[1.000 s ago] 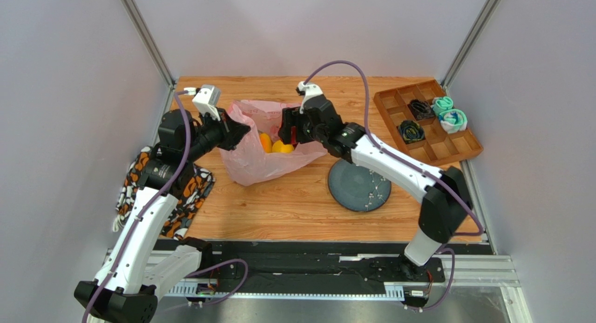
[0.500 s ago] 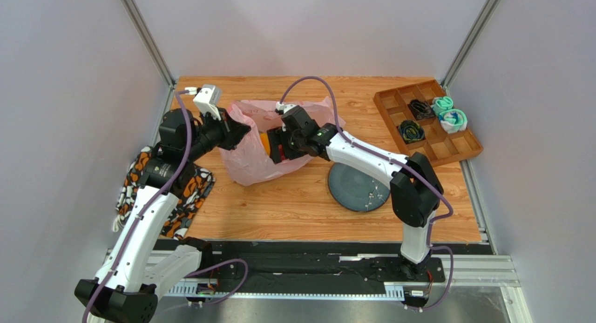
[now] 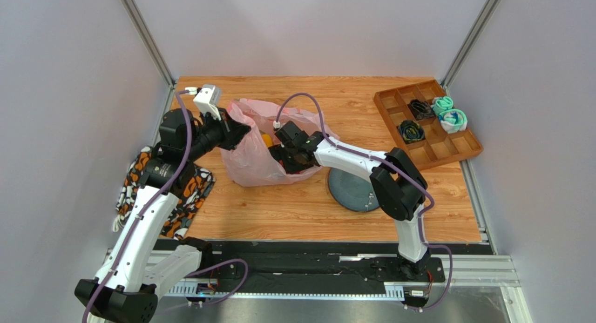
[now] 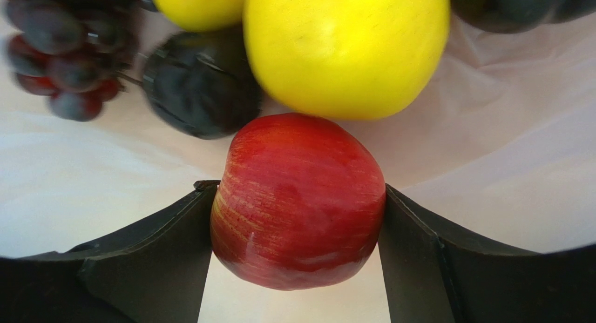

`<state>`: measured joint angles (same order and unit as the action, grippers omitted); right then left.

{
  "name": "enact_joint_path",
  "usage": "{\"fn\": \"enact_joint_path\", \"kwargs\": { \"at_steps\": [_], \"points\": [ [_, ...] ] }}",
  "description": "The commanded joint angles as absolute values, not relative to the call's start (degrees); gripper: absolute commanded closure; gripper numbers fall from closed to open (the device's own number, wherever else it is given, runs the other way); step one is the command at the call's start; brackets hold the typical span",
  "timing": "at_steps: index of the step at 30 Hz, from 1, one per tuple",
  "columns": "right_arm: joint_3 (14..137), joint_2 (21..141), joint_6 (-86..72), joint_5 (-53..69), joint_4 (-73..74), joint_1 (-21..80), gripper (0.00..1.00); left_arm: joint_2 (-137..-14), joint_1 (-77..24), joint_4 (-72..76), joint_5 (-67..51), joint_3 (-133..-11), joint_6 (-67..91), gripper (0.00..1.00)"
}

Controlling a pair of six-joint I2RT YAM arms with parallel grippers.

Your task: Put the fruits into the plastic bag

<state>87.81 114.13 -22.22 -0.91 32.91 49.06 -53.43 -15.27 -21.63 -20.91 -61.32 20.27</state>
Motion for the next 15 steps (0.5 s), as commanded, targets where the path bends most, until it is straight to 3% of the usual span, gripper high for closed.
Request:
{"fn": "enact_joint_path", "kwargs": {
  "at_steps": [1, 3, 9, 10, 15],
  "points": [
    [91.14, 115.22, -22.33, -2.55, 33.92, 49.22, 0.34, -53.26, -15.03, -20.13, -21.36, -63.54, 20.13, 1.0],
    [90.97, 114.96, -22.32, -2.72, 33.93, 49.22, 0.27, -53.26, -15.03, -20.13, -21.36, -63.54, 20.13, 1.0],
    [90.7, 113.65, -22.15, -3.17, 33.84, 49.22, 0.18, -53.35, -15.03, -20.04, -21.36, -63.54, 20.04, 1.0],
    [90.79, 113.29, -22.06, -3.34, 33.75, 49.31, 0.03, -53.35, -15.03, -20.21, -21.36, -63.54, 20.04, 1.0],
    [90.79, 111.36, -22.24, -3.16, 32.97, 49.22, 0.02, -53.44, -15.03, -20.21, -21.36, -63.54, 19.95, 1.0]
  ]
}}
